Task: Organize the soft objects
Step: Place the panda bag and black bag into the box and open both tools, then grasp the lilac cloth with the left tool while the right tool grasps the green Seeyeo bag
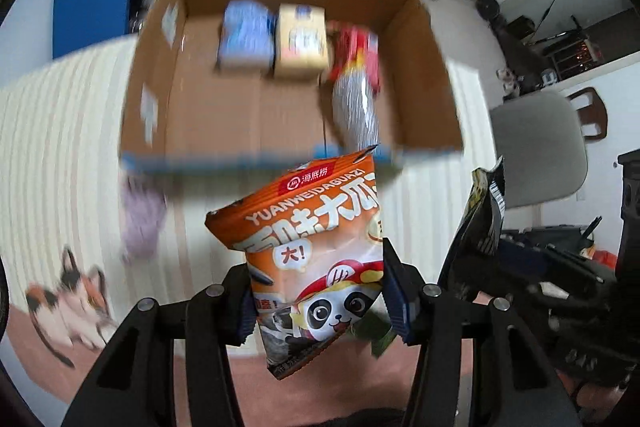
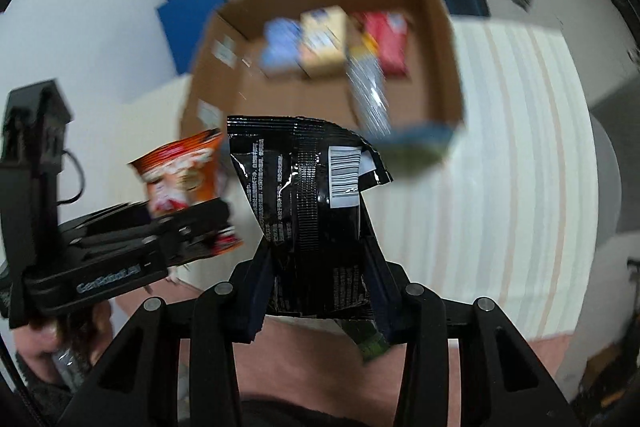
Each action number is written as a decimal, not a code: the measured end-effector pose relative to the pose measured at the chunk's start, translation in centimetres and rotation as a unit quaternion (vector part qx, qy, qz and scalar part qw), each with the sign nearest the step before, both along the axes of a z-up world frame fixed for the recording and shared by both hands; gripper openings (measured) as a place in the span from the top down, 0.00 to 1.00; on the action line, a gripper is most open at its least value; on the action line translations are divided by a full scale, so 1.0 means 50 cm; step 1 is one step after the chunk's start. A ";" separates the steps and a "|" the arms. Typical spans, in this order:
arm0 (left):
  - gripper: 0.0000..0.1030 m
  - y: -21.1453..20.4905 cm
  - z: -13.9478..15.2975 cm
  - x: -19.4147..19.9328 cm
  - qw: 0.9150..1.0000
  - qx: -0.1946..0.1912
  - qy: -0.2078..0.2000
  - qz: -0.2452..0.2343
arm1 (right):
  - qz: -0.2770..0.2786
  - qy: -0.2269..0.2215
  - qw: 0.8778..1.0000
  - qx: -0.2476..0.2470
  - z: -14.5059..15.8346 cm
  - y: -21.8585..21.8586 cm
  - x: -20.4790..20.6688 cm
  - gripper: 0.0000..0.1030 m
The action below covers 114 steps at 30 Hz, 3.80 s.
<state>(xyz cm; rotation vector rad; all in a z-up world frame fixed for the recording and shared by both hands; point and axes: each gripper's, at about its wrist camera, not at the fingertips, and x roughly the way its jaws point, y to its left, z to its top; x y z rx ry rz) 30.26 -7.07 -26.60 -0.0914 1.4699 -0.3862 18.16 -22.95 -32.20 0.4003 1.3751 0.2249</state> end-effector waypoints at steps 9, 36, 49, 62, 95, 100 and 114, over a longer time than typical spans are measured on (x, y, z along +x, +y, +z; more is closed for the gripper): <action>0.52 0.028 -0.107 0.194 0.998 0.022 0.059 0.005 | -0.002 0.024 1.000 -0.004 -0.053 0.037 0.270 0.56; 0.51 -0.042 -0.382 0.225 0.976 0.062 0.199 -0.064 | 0.041 0.132 0.986 -0.096 -0.309 0.037 0.352 0.56; 0.04 0.024 -0.253 0.189 0.989 0.093 0.110 -0.020 | 0.042 0.082 0.986 -0.136 -0.206 0.036 0.341 0.00; 0.03 0.040 -0.139 0.153 0.994 0.104 0.015 0.021 | 0.012 0.034 0.991 -0.128 -0.087 0.025 0.274 0.00; 0.03 0.235 -0.405 -0.065 0.930 0.332 -0.038 -0.155 | 0.139 0.182 0.951 -0.206 -0.343 0.225 -0.079 0.53; 0.06 0.210 -0.436 -0.025 0.942 0.290 -0.005 -0.167 | 0.098 0.194 0.964 -0.152 -0.322 0.190 -0.059 0.45; 0.58 0.275 -0.413 -0.129 0.984 0.128 0.124 0.005 | 0.061 0.212 0.970 -0.101 -0.302 0.091 -0.111 0.18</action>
